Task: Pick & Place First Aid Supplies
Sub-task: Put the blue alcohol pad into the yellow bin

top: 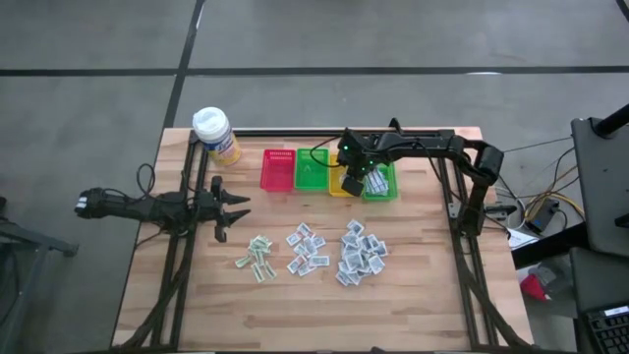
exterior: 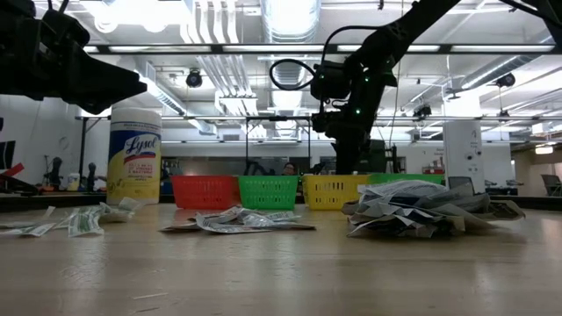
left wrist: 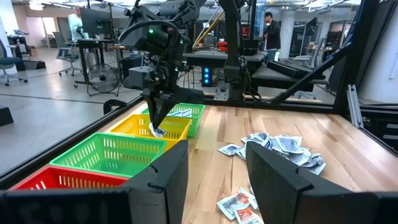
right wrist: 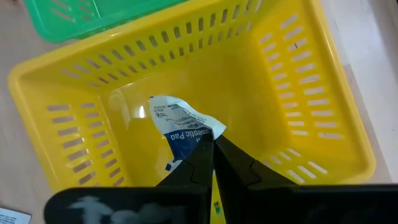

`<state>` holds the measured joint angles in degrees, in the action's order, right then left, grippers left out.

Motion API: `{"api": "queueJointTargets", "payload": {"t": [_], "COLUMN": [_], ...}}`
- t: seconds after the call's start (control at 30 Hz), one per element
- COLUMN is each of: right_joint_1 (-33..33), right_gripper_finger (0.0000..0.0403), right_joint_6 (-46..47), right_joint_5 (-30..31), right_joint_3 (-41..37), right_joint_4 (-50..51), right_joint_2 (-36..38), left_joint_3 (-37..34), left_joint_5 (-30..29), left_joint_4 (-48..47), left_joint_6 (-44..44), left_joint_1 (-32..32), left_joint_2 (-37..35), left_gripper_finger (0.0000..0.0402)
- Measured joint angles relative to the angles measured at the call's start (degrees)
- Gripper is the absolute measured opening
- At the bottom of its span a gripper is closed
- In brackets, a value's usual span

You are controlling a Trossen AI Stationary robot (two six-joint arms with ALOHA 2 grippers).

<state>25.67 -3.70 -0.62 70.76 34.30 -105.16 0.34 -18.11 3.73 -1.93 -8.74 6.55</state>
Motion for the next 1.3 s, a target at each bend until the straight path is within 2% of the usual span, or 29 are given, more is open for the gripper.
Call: {"api": "queueJointTargets", "payload": {"t": [0.4, 0.47, 0.63, 0.77, 1.07, 1.3], "right_joint_1": [-0.1, -0.2, -0.6, -1.6, -11.2, -19.9], "right_gripper_finger": [0.0089, 0.0097, 0.0106, 0.0104, 0.0093, 0.0103], "right_joint_6": [-3.2, -3.5, -3.5, -1.1, 0.3, 6.5], "right_joint_5": [0.1, -3.0, -16.4, -21.7, -22.3, -21.9], "right_joint_3": [0.5, 1.6, 4.8, 6.3, 5.0, 3.5], "right_joint_4": [0.0, 0.2, 1.1, 4.5, 19.0, 21.0], "right_joint_2": [0.4, 1.3, 3.9, 6.7, 11.9, 13.6], "left_joint_3": [0.0, 0.0, 0.0, 0.0, 0.0, 0.0], "left_joint_5": [0.0, 0.0, 0.0, 0.0, 0.0, 0.0], "left_joint_4": [0.0, 0.0, 0.0, 0.0, 0.0, 0.1], "left_joint_6": [0.0, 0.0, 0.0, -0.1, -0.2, -0.2], "left_joint_1": [0.0, 0.0, 0.0, 0.0, 0.0, 0.0], "left_joint_2": [0.0, 0.0, 0.0, 0.0, 0.0, 0.0], "left_gripper_finger": [0.0158, 0.0158, 0.0158, 0.0158, 0.0158, 0.0158]}}
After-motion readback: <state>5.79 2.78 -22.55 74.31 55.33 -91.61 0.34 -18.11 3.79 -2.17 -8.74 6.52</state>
